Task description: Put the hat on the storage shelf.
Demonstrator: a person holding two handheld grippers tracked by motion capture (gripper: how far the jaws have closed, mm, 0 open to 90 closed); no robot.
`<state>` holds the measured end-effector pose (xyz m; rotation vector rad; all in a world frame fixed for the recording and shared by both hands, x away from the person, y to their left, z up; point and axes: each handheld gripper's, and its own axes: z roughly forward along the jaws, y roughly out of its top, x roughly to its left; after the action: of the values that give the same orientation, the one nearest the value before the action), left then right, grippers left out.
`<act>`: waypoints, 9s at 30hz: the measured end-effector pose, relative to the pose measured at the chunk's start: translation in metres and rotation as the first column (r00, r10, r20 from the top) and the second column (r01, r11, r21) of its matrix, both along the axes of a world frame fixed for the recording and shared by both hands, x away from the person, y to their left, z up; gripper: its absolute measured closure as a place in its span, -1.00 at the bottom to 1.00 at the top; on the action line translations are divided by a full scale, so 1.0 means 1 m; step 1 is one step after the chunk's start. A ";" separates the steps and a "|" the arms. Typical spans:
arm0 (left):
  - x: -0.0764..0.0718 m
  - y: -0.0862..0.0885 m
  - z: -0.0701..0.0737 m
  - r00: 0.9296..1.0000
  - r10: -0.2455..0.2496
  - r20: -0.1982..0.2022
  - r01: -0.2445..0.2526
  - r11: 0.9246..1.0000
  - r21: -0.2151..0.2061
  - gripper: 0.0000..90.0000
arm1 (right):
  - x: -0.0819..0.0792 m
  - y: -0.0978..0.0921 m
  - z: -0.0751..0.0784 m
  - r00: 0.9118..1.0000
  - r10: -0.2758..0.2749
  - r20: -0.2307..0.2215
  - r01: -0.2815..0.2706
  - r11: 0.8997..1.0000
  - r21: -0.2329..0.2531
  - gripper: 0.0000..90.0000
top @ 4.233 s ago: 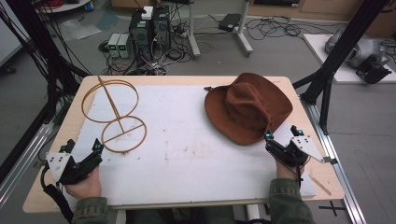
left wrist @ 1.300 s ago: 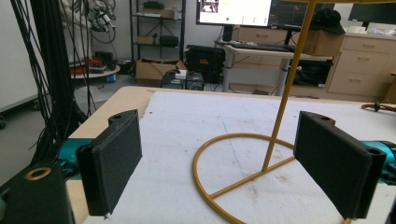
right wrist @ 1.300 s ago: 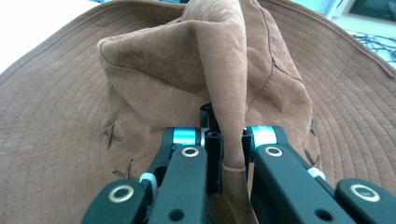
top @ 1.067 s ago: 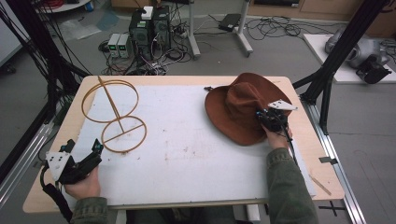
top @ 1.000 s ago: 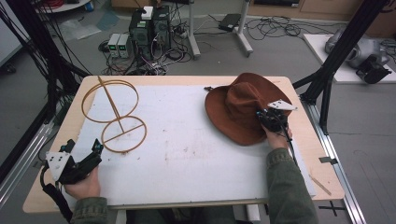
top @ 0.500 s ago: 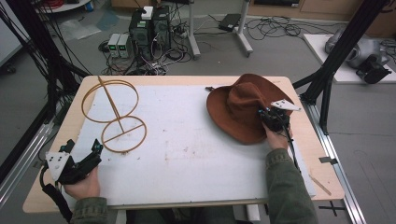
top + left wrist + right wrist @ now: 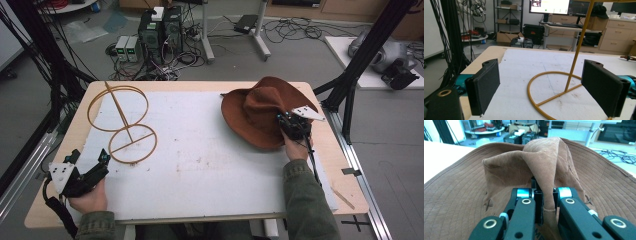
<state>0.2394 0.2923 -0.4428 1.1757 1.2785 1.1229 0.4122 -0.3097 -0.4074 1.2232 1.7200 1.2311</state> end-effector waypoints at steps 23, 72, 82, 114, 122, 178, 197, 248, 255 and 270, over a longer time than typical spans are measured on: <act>0.000 0.000 0.000 1.000 -0.001 0.002 0.001 1.000 -0.009 -0.65 | -0.018 0.033 0.033 0.978 0.068 0.197 -0.085 0.993 0.080 0.97; 0.000 0.003 -0.002 1.000 -0.011 0.002 0.011 1.000 -0.025 -0.65 | -0.040 0.139 0.107 0.858 0.250 0.448 -0.373 0.903 0.212 0.97; 0.001 0.004 -0.003 1.000 -0.012 -0.002 0.012 1.000 -0.028 -0.65 | -0.042 0.169 0.122 0.828 0.299 0.474 -0.436 0.876 0.209 0.97; 0.001 0.007 -0.004 1.000 -0.016 -0.001 0.016 0.999 -0.037 -0.65 | -0.048 0.283 0.133 0.728 0.486 0.484 -0.634 0.745 0.207 0.97; 0.001 0.007 -0.005 1.000 -0.019 -0.001 0.019 0.999 -0.040 -0.65 | -0.048 0.306 0.128 0.716 0.519 0.467 -0.661 0.720 0.214 0.97; 0.002 0.008 -0.006 1.000 -0.029 -0.009 0.029 0.999 -0.039 -0.65 | -0.038 0.351 0.114 0.689 0.684 0.238 -0.721 0.679 0.138 0.73; 0.001 0.009 -0.006 1.000 -0.027 -0.011 0.026 0.998 -0.049 -0.65 | -0.040 0.344 0.119 0.725 0.645 0.244 -0.682 0.722 0.119 -0.70; -0.002 0.007 -0.004 1.000 -0.017 -0.006 0.016 0.999 -0.029 -0.65 | -0.071 0.116 0.108 0.951 0.158 0.264 -0.210 0.961 0.181 -0.65; -0.002 0.007 -0.004 1.000 -0.013 -0.003 0.013 0.999 -0.030 -0.65 | -0.085 0.083 0.095 0.964 0.066 0.256 -0.112 0.979 0.170 -0.63; -0.001 0.008 -0.004 1.000 -0.009 0.001 0.009 0.999 -0.034 -0.65 | -0.114 0.029 0.063 0.954 -0.108 0.278 0.061 0.984 0.170 -0.63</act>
<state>0.2382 0.2999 -0.4468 1.1549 1.2852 1.0909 0.2981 -0.2812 -0.3443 1.1322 1.3671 1.4385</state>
